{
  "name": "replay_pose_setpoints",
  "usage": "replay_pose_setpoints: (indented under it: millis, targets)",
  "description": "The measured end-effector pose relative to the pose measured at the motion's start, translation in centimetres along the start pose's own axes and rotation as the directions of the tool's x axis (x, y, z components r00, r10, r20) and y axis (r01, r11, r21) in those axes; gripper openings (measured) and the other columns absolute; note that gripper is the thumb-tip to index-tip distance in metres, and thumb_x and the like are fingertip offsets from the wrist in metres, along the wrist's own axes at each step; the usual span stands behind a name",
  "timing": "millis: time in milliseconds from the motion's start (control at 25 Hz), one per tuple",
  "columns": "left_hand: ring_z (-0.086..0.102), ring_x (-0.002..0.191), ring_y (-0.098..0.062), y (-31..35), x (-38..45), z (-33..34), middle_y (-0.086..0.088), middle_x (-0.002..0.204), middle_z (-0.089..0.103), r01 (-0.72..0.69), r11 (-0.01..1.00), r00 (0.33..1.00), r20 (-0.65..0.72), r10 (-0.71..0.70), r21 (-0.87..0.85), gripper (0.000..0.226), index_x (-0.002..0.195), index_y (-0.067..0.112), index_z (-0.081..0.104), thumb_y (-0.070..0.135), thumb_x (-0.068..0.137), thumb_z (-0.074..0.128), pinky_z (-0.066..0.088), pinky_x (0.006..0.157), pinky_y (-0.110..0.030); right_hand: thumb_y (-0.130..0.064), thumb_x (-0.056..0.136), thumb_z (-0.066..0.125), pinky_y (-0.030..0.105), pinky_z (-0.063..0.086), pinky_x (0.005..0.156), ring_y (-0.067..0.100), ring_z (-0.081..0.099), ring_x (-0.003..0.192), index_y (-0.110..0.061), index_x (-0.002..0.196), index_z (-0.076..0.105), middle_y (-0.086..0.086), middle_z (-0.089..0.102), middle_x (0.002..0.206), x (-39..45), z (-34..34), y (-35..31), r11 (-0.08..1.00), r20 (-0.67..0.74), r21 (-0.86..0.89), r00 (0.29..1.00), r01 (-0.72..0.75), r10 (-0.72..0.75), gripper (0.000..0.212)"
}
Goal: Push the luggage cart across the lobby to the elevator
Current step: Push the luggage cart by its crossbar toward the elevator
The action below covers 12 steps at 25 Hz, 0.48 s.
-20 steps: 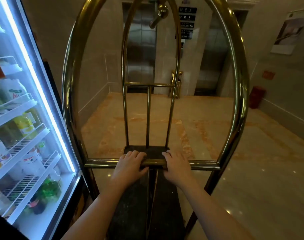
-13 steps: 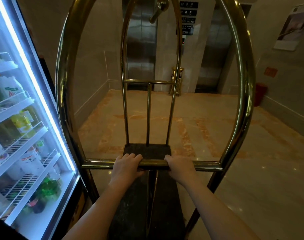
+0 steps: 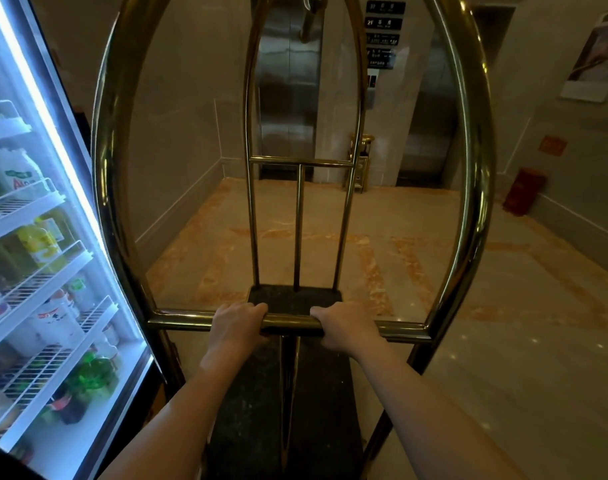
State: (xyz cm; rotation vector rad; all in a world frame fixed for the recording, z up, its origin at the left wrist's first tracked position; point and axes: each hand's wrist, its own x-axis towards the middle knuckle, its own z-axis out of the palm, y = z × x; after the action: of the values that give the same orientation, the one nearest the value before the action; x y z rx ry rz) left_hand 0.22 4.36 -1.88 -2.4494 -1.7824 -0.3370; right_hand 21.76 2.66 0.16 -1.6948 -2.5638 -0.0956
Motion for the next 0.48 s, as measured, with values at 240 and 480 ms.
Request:
replay_pose_setpoints:
  millis: [240, 480]
  targets:
    - [0.062, 0.094, -0.013, -1.7, 2.2, 0.2, 0.009, 0.095, 0.065, 0.010, 1.000, 1.000, -0.010, -0.010, -0.004, 0.024, 0.097, 0.032, 0.059, 0.038, 0.078, 0.073, 0.043, 0.090, -0.033, -0.022, 0.088, 0.065, 0.029, 0.035, 0.059, 0.015, 0.053, 0.063, -0.023, 0.102, 0.056, -0.006, 0.052, 0.070, 2.7, 0.9, 0.6, 0.999, -0.094, 0.004, 0.994, 0.049, -0.049, 0.017]
    - [0.062, 0.090, -0.012, -3.6, 6.0, 0.7, 0.009, 0.094, 0.065, -0.025, 1.000, 1.000, 0.005, 0.025, 0.002, 0.024, 0.101, 0.032, 0.058, 0.039, 0.081, 0.070, 0.045, 0.090, -0.033, -0.025, 0.085, 0.068, 0.027, 0.035, 0.055, 0.013, 0.045, 0.056, -0.023, 0.097, 0.058, -0.008, 0.050, 0.066, 6.8, 1.9, 1.6, 0.999, -0.135, -0.024, 0.991, 0.026, -0.029, 0.016]
